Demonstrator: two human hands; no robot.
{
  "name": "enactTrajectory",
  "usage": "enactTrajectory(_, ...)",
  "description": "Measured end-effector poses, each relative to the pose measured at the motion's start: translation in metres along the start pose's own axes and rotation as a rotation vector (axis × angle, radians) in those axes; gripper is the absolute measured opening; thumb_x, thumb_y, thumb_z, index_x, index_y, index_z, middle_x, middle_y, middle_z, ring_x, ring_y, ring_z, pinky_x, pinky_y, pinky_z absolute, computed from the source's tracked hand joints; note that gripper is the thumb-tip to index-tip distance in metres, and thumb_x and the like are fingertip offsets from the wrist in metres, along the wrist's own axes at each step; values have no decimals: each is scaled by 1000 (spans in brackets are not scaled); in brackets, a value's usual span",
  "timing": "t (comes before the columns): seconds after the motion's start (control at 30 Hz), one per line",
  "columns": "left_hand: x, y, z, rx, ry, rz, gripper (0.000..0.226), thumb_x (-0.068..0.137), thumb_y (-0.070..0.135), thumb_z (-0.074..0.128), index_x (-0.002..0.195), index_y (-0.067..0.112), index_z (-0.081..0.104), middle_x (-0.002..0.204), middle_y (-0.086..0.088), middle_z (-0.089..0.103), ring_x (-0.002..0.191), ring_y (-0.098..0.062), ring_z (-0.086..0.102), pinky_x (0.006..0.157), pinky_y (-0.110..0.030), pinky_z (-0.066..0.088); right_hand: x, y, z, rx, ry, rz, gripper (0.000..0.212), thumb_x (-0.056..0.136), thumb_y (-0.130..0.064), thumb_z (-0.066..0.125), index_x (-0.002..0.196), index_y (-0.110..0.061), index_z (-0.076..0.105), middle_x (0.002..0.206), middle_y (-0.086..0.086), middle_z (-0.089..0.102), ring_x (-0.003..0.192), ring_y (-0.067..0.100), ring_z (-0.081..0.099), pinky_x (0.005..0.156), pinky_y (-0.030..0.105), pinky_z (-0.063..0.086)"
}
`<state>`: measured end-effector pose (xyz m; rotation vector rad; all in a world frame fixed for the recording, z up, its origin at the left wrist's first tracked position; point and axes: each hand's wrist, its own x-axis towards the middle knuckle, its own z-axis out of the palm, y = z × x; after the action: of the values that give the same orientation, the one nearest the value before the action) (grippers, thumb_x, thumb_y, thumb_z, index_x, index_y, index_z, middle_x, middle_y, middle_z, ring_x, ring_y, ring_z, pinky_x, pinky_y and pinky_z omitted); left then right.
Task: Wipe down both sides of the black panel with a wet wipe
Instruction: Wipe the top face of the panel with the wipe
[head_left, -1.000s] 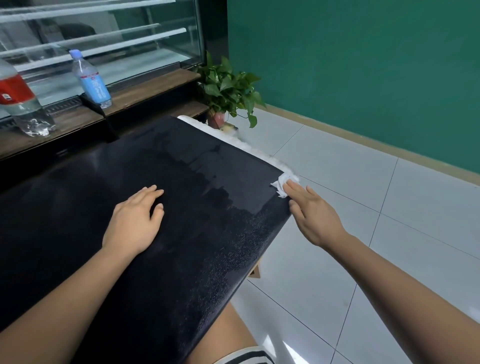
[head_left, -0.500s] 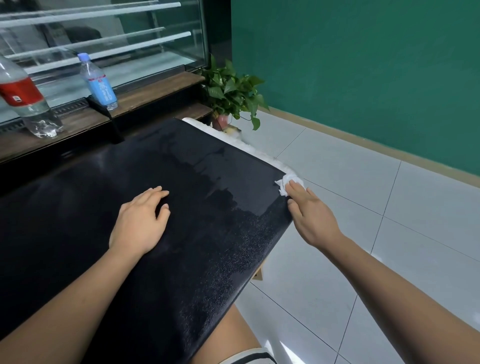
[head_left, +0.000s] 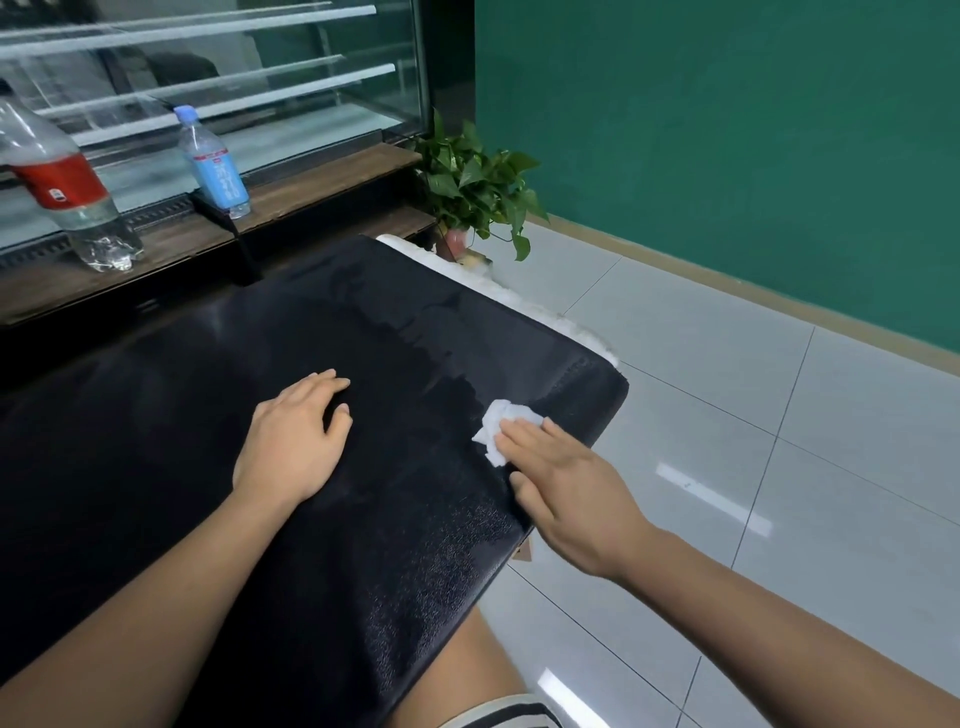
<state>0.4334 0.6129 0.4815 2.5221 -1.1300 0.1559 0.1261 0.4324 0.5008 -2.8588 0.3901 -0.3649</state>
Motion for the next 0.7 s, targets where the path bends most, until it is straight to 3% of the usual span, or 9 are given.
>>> enactTrajectory(0.1, 0, 0, 0, 4, 1, 2, 41, 107, 39, 46, 146, 32, 57, 158, 13, 49, 151, -6, 36, 120, -41, 31, -1, -18, 1, -5, -38, -60, 42, 108, -27, 36, 144, -15, 53, 155, -1, 50, 146, 19, 41, 129, 26, 12)
enactTrajectory(0.2, 0, -1, 1, 5, -1, -1, 42, 107, 40, 45, 146, 32, 56, 158, 13, 49, 151, -6, 35, 120, -41, 32, 2, -21, -1, -3, -53, -96, 40, 107, -25, 39, 142, -15, 55, 151, -1, 53, 142, 19, 44, 128, 21, 7)
enactTrajectory(0.3, 0, -1, 1, 5, 2, 1, 42, 107, 39, 45, 146, 32, 56, 158, 14, 49, 151, -6, 35, 120, -41, 32, 7, -12, -5, -20, -68, -145, 39, 107, -24, 40, 142, -17, 54, 150, -3, 54, 138, 18, 47, 126, 21, 13)
enactTrajectory(0.4, 0, -2, 1, 1, 3, 0, 41, 107, 39, 45, 146, 32, 57, 158, 14, 49, 151, -6, 35, 120, -40, 31, 15, 2, -5, -39, -103, -163, 44, 107, -27, 34, 147, -20, 51, 154, -6, 51, 142, 16, 45, 124, 30, 24)
enactTrajectory(0.5, 0, -2, 1, -4, 6, 0, 41, 107, 39, 45, 146, 32, 57, 158, 14, 49, 151, -5, 35, 120, -40, 31, 24, 18, -2, -35, -114, -109, 49, 107, -32, 29, 152, -25, 48, 162, -12, 43, 150, 7, 35, 130, 34, 19)
enactTrajectory(0.7, 0, -2, 2, -17, 11, -2, 41, 107, 38, 46, 145, 33, 57, 158, 14, 49, 151, -5, 35, 120, -40, 31, 44, 57, -3, -35, -42, -8, 38, 105, -29, 34, 140, -29, 50, 151, -18, 46, 138, 9, 47, 126, 30, 16)
